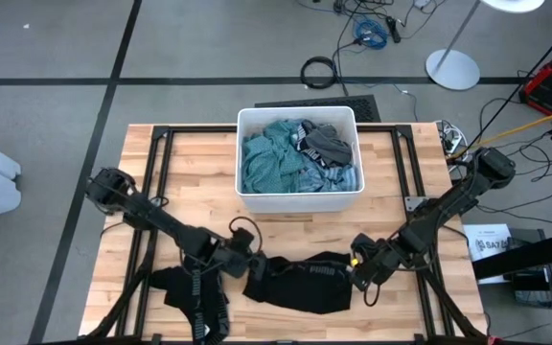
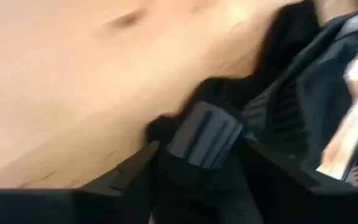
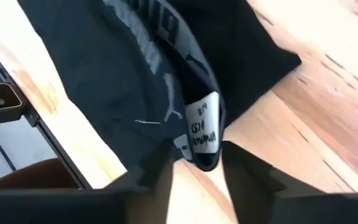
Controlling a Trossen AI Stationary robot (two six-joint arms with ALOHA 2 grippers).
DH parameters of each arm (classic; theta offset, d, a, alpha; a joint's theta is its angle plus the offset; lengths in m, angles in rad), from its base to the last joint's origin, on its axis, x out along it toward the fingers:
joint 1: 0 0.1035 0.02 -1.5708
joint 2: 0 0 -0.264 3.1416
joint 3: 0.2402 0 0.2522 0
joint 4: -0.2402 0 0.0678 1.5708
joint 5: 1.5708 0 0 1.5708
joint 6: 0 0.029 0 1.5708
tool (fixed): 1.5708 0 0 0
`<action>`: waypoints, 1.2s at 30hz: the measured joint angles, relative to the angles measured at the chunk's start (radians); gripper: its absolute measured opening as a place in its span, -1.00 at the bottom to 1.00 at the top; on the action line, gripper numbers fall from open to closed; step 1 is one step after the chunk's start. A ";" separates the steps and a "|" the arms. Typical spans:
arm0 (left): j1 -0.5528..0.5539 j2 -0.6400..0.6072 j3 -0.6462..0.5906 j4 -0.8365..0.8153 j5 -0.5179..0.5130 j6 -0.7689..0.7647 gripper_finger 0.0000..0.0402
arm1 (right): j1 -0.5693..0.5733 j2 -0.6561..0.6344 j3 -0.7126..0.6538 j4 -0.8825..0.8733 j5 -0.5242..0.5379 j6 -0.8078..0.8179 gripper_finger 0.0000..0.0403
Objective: Sort clothes
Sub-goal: Put the black underwear into the white laundry organizer
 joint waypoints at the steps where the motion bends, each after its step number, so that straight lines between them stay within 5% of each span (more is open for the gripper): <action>1: 0.011 -0.016 0.000 -0.039 0.031 -0.008 0.18 | -0.003 0.000 0.000 0.003 0.002 -0.011 -0.34; 5: 0.045 -0.110 0.000 -0.085 0.039 0.081 0.36 | -0.020 0.006 0.000 0.031 0.018 -0.092 -0.07; 11: 0.067 -0.293 0.000 -0.248 -0.119 0.174 0.38 | -0.058 0.083 0.000 0.014 0.035 -0.185 0.24; 20: 0.067 -0.465 0.000 -0.341 -0.247 0.229 0.38 | -0.093 0.273 0.005 0.035 0.045 -0.242 0.34; 25: 0.063 -0.484 0.000 -0.333 -0.266 0.229 0.38 | -0.088 0.277 0.004 0.012 0.048 -0.216 0.03; 32: 0.057 -0.485 0.000 -0.334 -0.267 0.229 0.38 | -0.084 0.157 -0.003 -0.061 -0.072 -0.266 -0.90; 36: 0.057 -0.485 0.000 -0.337 -0.268 0.231 0.38 | -0.084 0.067 -0.003 -0.144 -0.173 -0.210 -0.94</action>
